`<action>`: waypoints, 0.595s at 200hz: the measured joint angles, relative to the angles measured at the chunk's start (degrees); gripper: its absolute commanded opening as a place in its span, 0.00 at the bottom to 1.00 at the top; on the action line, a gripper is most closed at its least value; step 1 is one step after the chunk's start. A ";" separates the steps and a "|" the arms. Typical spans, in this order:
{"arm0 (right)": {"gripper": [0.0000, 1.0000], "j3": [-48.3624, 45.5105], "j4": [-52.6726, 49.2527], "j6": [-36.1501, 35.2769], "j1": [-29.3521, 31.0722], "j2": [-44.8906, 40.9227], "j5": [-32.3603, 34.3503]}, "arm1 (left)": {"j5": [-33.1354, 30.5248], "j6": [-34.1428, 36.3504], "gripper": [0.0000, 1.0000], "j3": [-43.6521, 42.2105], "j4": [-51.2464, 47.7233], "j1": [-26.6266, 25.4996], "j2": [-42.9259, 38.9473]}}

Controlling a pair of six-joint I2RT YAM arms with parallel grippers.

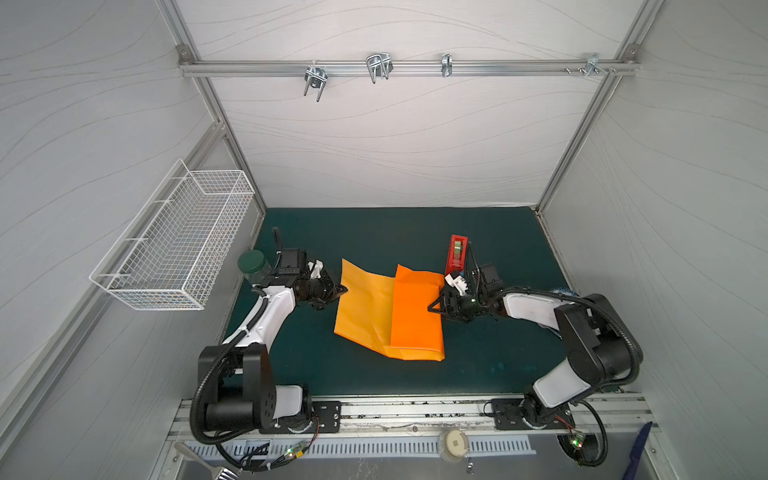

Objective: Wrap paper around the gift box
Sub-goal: 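Raise the paper edge and fold it over the box toward the right gripper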

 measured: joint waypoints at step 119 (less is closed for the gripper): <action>0.77 0.11 0.02 0.00 0.44 -0.11 0.63 | -6.99 -20.79 0.00 -2.73 15.28 -23.06 -7.34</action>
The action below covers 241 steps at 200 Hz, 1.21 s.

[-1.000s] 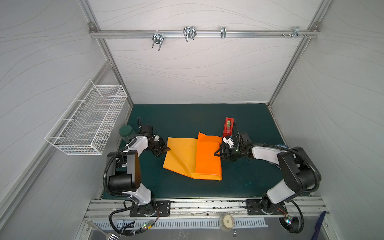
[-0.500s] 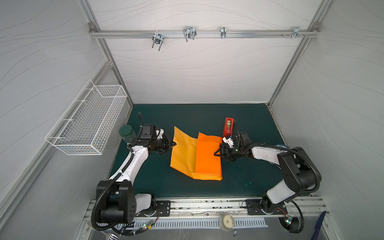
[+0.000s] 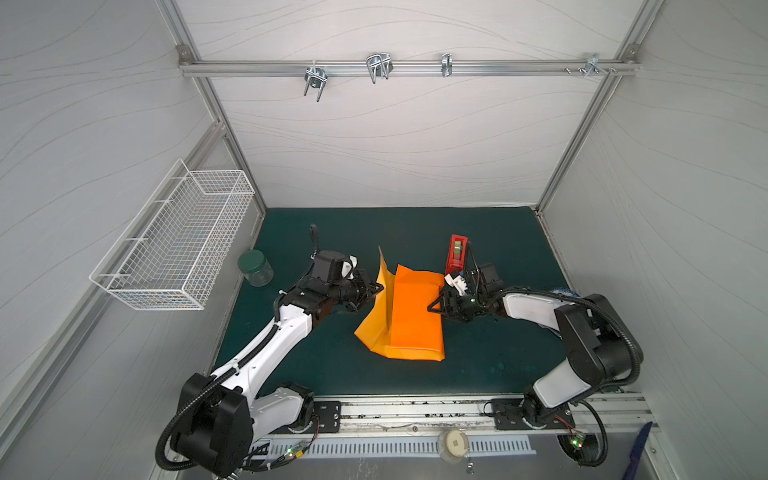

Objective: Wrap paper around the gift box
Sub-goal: 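Raise the paper edge and fold it over the box toward the right gripper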

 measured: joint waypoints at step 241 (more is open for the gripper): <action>0.77 0.11 0.24 0.39 0.33 0.07 0.13 | -12.74 -13.73 0.00 5.35 24.68 -17.62 24.90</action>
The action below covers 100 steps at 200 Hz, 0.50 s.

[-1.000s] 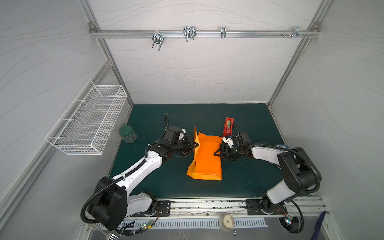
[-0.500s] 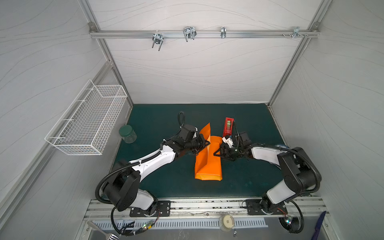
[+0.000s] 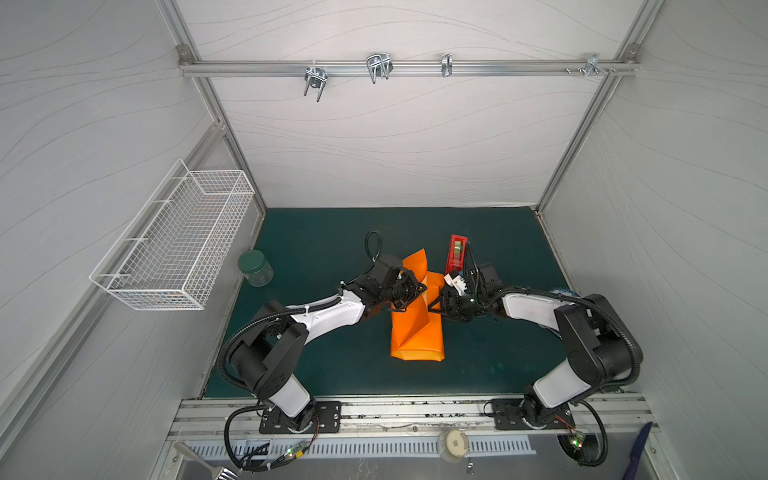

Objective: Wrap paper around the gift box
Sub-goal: 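Raise the paper edge and fold it over the box toward the right gripper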

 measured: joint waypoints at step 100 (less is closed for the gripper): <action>0.77 0.00 0.22 0.02 0.02 0.15 -0.09 | -0.94 -3.48 0.00 -4.98 11.13 -1.55 4.90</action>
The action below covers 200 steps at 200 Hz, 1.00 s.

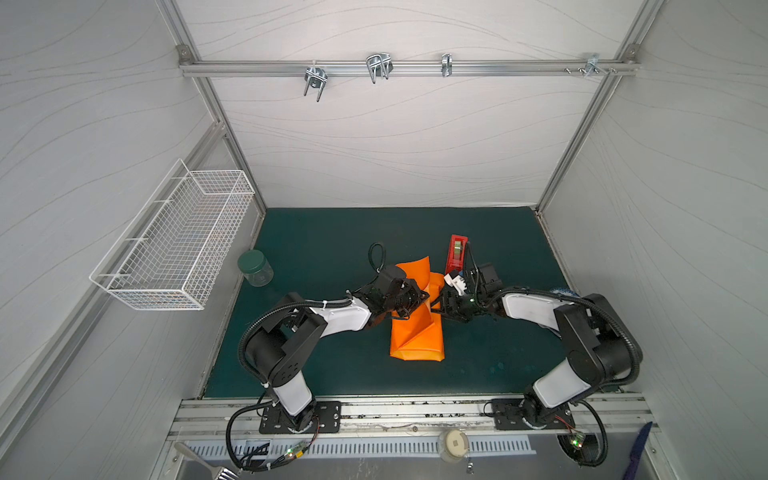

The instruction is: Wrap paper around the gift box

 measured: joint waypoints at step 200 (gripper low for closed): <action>0.78 -0.02 0.07 -0.02 0.22 0.00 0.28 | -2.93 -3.74 0.08 -8.15 19.67 -1.44 1.42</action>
